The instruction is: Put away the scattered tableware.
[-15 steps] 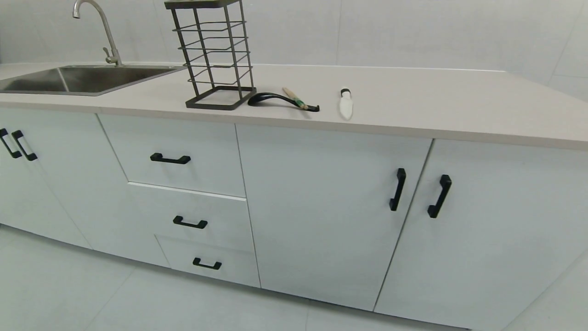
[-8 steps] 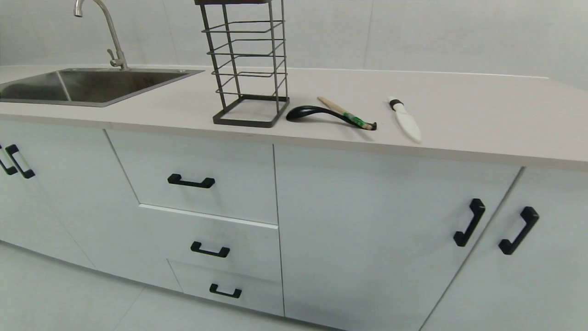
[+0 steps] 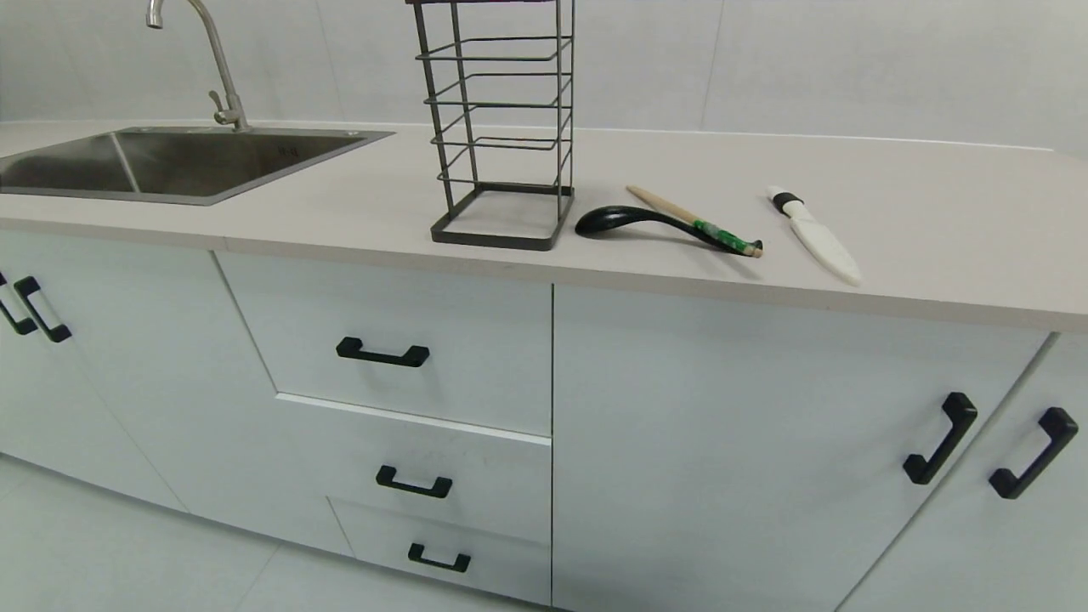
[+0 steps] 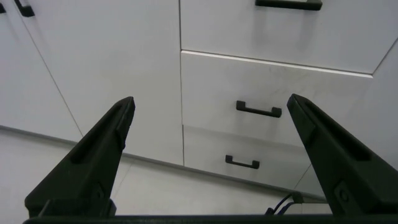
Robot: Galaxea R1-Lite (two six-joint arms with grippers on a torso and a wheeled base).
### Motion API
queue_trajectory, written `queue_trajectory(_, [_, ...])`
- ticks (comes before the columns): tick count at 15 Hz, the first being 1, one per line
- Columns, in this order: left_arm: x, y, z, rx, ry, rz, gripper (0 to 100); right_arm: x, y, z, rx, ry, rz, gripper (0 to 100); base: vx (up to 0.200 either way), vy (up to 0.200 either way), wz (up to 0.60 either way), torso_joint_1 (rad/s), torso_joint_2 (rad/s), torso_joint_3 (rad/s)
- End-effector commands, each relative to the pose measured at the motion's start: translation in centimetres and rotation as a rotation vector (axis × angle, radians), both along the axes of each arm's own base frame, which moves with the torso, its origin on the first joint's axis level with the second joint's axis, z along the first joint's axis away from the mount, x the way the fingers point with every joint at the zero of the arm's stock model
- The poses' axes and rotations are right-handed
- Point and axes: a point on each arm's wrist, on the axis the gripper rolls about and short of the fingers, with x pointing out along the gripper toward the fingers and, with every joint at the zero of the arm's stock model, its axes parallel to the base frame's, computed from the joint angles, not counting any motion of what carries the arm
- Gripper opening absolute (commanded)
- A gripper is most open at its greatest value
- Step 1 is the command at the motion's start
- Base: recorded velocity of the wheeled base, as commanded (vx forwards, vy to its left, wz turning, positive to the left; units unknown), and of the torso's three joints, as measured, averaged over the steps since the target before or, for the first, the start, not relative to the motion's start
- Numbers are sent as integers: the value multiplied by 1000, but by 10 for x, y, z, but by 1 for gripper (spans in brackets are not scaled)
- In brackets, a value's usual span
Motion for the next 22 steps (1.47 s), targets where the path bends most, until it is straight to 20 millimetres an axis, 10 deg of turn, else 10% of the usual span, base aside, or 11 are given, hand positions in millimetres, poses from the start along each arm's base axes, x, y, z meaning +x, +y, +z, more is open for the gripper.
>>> queue_trajectory(1, [0, 0, 0, 2, -1, 1, 100, 0, 0, 0, 0, 4, 1, 0, 0, 200, 0, -2, 2, 12])
queue_trajectory(15, [0, -1, 2, 79, -21, -47, 100, 0, 0, 0, 0, 2, -1, 0, 0, 14, 129, 0, 0, 1])
queue_trajectory(17, [-9, -4, 62, 118, -247, -97, 100, 0, 0, 0, 0, 2, -1, 0, 0, 0, 0, 0, 0, 0])
queue_trajectory(22, [19, -8, 81, 209, -95, -290, 100, 0, 0, 0, 0, 2, -1, 0, 0, 0, 0, 0, 0, 0])
